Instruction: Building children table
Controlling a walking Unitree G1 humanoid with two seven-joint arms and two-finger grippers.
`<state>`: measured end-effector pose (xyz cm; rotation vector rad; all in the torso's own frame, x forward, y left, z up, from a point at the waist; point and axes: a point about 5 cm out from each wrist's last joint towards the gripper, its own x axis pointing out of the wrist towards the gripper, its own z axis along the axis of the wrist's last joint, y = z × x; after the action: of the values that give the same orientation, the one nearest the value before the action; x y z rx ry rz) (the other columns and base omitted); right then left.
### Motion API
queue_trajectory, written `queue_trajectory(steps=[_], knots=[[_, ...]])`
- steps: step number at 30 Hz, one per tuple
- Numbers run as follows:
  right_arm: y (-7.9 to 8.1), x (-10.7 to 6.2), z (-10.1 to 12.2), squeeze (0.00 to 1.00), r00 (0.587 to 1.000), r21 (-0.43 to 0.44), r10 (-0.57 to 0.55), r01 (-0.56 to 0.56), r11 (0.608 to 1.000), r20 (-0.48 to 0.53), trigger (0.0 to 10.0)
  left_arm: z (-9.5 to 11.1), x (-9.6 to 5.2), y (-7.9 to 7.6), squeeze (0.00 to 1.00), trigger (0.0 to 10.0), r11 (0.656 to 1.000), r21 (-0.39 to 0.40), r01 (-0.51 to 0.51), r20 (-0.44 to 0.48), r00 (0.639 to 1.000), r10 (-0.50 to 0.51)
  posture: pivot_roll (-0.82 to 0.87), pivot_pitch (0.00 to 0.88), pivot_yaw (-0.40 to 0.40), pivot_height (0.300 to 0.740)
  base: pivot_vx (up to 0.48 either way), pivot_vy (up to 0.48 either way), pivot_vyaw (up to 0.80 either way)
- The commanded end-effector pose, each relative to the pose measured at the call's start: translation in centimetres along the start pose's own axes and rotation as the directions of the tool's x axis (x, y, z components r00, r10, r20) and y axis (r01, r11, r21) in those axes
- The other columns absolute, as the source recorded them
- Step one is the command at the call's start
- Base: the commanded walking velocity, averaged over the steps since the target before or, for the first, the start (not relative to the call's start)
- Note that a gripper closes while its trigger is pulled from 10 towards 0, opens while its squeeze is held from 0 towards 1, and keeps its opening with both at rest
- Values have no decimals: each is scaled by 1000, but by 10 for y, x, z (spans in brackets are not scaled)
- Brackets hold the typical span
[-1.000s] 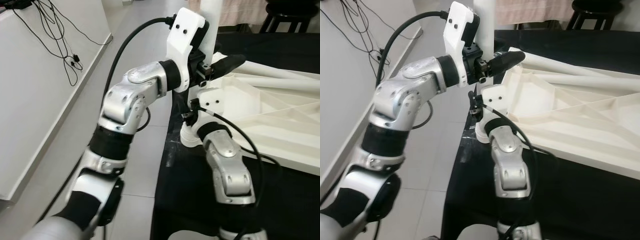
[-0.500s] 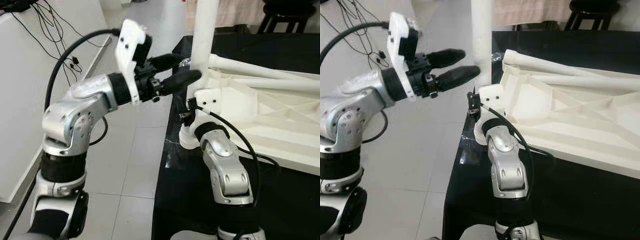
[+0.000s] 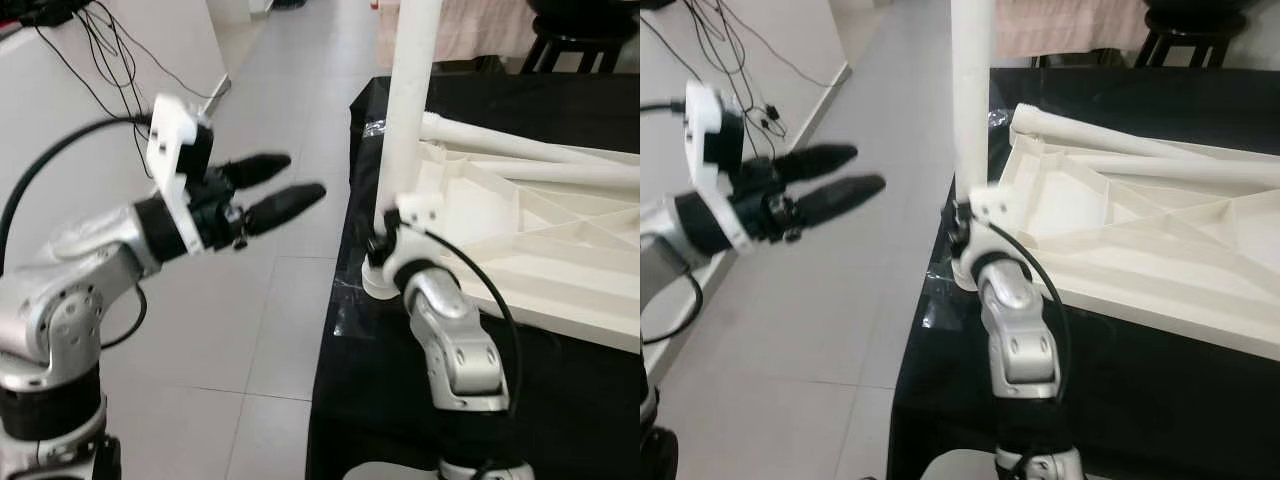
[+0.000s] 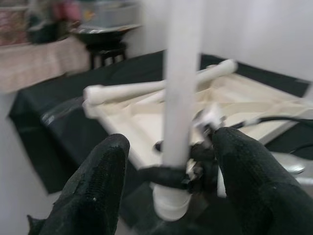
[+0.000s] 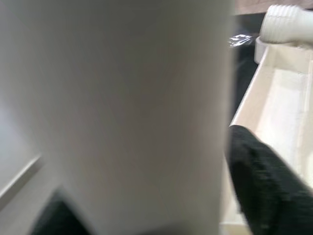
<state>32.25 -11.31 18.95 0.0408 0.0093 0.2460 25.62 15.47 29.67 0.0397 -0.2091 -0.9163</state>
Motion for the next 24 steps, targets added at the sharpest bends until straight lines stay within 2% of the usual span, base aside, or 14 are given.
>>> queue_trajectory(steps=[1, 2, 4, 5, 6, 9, 10, 11, 13, 14, 16, 17, 19, 24], knots=[[3, 1, 10, 1000, 991, 32, 116, -118, 992, 66, 10000, -13, -9, 3, 0, 10000, 996, -1, -86, -48, 995, 86, 9, 126, 88, 740, 0, 0, 0], [1, 1, 15, 580, 972, 20, 214, -217, 976, 94, 10000, -24, -12, 1, 0, 10000, 992, -11, -127, -72, 989, 126, 10, 125, 87, 740, 0, 0, 0], [1, 1, 15, 580, 972, 20, 214, -217, 976, 94, 10000, -24, -12, 1, 0, 10000, 992, -11, -127, -72, 989, 126, 10, 125, 87, 740, 0, 0, 0], [-4, 3, 18, 0, 950, -15, 294, -294, 956, 103, 10000, -36, -14, -4, 0, 10000, 989, -17, -147, -94, 985, 145, 12, 121, 83, 740, 0, 0, 0], [-4, 3, 18, 0, 950, -15, 294, -294, 956, 103, 10000, -36, -14, -4, 0, 10000, 989, -17, -147, -94, 985, 145, 12, 121, 83, 740, 0, 0, 0], [-20, 10, 19, 0, 896, -97, 440, -433, 896, 64, 10000, -68, -22, -27, 0, 10000, 987, -60, -146, -169, 977, 134, 17, 113, 74, 740, 0, 0, 0], [-22, 13, 18, 0, 868, -129, 495, -487, 864, 34, 10000, -77, -23, -37, 0, 10000, 987, -91, -130, -177, 978, 113, 20, 111, 71, 740, 0, 0, 0], [-22, 13, 18, 0, 868, -129, 495, -487, 864, 34, 10000, -77, -23, -37, 0, 10000, 987, -91, -130, -177, 978, 113, 20, 111, 71, 740, 0, 0, 0], [-23, 18, 15, 0, 826, -180, 563, -557, 811, -24, 10000, -94, -26, -53, 0, 10000, 988, -124, -88, -204, 977, 61, 26, 107, 64, 740, 0, 0, 0], [-23, 18, 15, 0, 826, -180, 563, -557, 811, -24, 10000, -94, -26, -53, 0, 10000, 988, -124, -88, -204, 977, 61, 26, 107, 64, 740, 0, 0, 0], [-22, 24, 16, 0, 789, -192, 612, -609, 770, -52, 10000, -112, -29, -67, 0, 10000, 993, -115, -37, -256, 967, 6, 28, 101, 62, 740, 0, 0, 0], [-22, 24, 16, 0, 789, -192, 612, -609, 770, -52, 10000, -112, -29, -67, 0, 10000, 993, -115, -37, -256, 967, 6, 28, 101, 62, 740, 0, 0, 0], [-22, 29, 17, 0, 767, -189, 639, -637, 747, -59, 10000, -125, -32, -74, 0, 10000, 996, -84, -22, -288, 958, -3, 31, 97, 61, 740, 0, 0, 0], [-26, 37, 14, 0, 717, -145, 693, -695, 704, -69, 10000, -132, -34, -77, 0, 10000, 996, -46, -74, -226, 972, 61, 47, 90, 61, 740, 0, 0, 0]])
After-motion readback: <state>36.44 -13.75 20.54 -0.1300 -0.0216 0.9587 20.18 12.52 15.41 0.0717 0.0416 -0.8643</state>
